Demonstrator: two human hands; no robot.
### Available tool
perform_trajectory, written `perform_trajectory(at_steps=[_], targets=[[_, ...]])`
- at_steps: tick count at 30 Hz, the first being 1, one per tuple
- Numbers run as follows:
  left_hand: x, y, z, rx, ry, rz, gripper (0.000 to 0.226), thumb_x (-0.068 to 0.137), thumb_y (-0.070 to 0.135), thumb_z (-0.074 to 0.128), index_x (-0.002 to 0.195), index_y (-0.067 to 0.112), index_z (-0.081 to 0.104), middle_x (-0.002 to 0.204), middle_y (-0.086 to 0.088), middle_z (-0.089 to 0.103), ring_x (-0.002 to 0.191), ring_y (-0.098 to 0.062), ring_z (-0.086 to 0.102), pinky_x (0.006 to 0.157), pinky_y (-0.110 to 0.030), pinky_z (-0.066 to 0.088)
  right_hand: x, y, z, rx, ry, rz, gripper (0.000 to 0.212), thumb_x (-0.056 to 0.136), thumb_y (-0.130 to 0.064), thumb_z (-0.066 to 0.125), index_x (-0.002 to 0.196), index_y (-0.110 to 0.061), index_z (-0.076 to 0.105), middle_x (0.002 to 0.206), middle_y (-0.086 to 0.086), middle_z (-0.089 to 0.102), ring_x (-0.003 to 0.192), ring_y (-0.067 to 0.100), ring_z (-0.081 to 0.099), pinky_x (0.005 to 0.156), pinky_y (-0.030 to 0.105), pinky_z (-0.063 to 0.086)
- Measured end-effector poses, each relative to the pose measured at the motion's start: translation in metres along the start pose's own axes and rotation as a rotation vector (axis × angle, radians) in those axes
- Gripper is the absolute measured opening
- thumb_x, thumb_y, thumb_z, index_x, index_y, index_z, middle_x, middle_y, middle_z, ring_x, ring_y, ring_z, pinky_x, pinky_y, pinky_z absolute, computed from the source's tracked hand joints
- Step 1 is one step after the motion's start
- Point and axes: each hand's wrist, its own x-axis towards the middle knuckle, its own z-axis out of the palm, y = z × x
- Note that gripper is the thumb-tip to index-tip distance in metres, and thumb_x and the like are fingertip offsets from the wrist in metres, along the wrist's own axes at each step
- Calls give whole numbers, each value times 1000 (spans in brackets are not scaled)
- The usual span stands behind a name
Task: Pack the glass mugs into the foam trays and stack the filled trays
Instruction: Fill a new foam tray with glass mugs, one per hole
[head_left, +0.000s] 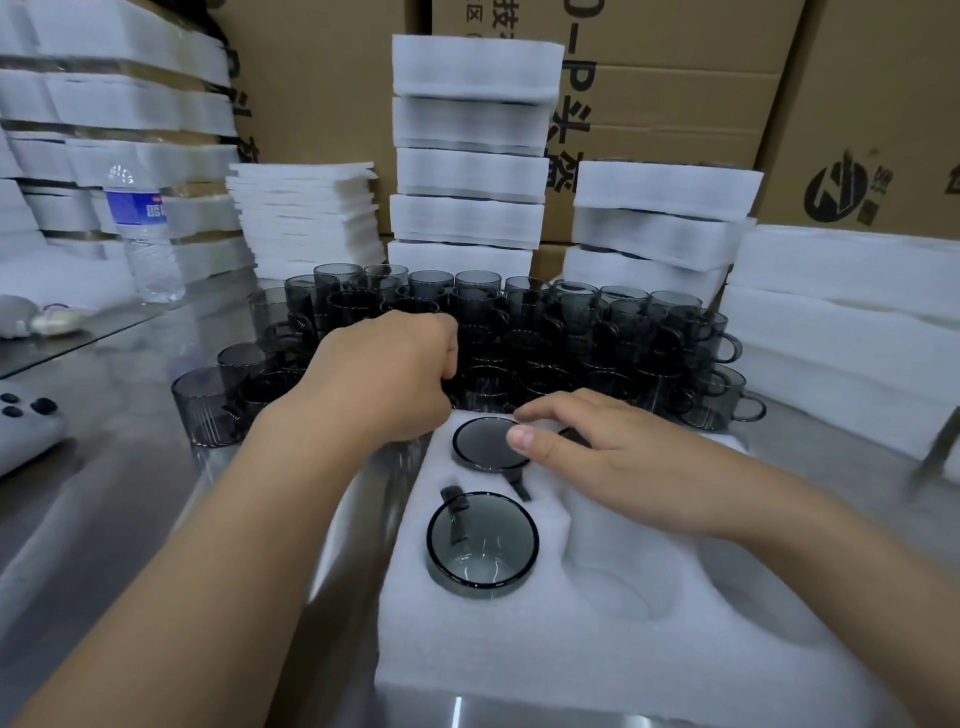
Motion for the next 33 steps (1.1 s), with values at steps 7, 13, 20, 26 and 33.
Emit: perform_trajectory(at_steps=[7,13,20,26,33], targets=[[-3,20,2,-93,421,256,25,83,11,56,81,31,42,83,14,49,78,-8,37,57,-28,28,5,0,-3,329,254,81,67,61,-85,29,108,-44,53,102,-23,61,91,-9,58,84,17,43],[-6,34,11,-93,488,500,19,72,-4,60,76,15,59,76,2,59,74,-24,52,56,-33,36,12,7,-12,814,351,174,25,87,-64,45,94,-41,50,110,-4,67,85,9,71,89,34,52],[-7,40,19,-87,512,613,15,69,-3,54,71,10,61,72,-2,62,66,-26,53,52,-31,34,11,9,-18,1047,293,165,33,88,-48,59,105,-20,63,99,9,68,77,16,68,75,27,57],[-4,41,24,-149,535,658,10,77,3,53,74,9,61,75,-2,62,71,-26,52,62,-32,36,10,12,-21,1112,304,158,21,82,-33,67,96,-16,68,99,13,70,75,19,67,74,27,56],[1,38,35,-406,519,496,37,71,14,75,103,11,57,115,0,59,102,-19,50,87,-32,40,12,14,-20,1146,302,147,20,83,-24,63,99,-13,65,91,10,70,75,19,69,81,30,53]])
